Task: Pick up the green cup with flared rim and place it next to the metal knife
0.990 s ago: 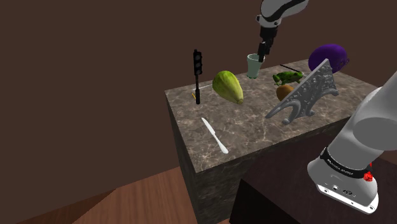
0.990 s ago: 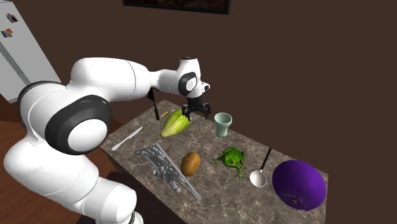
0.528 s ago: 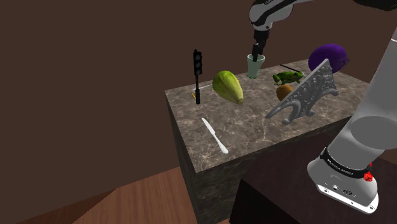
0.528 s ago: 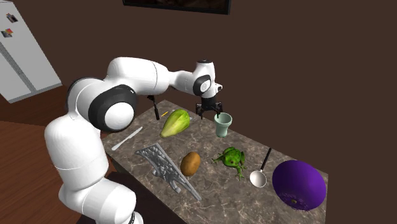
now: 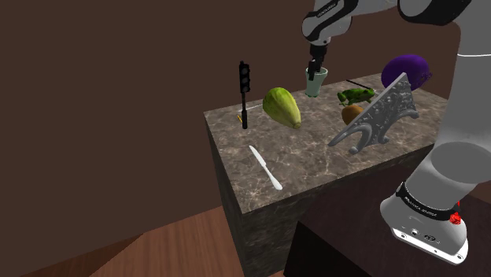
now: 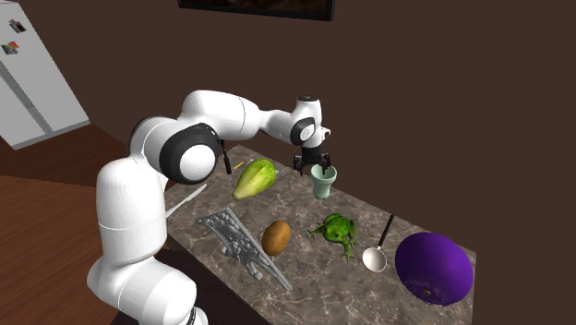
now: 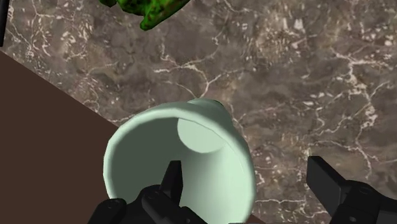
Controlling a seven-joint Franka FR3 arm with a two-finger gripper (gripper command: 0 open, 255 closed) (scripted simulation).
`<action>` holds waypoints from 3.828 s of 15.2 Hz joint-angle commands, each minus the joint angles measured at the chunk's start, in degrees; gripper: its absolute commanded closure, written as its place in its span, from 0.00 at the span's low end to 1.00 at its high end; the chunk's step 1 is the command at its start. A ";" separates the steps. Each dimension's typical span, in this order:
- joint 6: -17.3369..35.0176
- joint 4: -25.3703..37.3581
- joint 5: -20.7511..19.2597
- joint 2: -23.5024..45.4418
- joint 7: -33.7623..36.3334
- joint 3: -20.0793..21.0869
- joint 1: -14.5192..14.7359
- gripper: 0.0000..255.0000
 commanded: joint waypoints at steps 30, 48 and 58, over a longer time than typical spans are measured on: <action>-4.31 2.67 -0.65 -1.77 -0.08 -0.37 0.03 1.00; -17.33 13.62 -1.47 -4.01 -0.28 -0.84 -0.06 1.00; -25.36 22.42 -1.12 -3.23 -0.84 -1.01 -0.67 1.00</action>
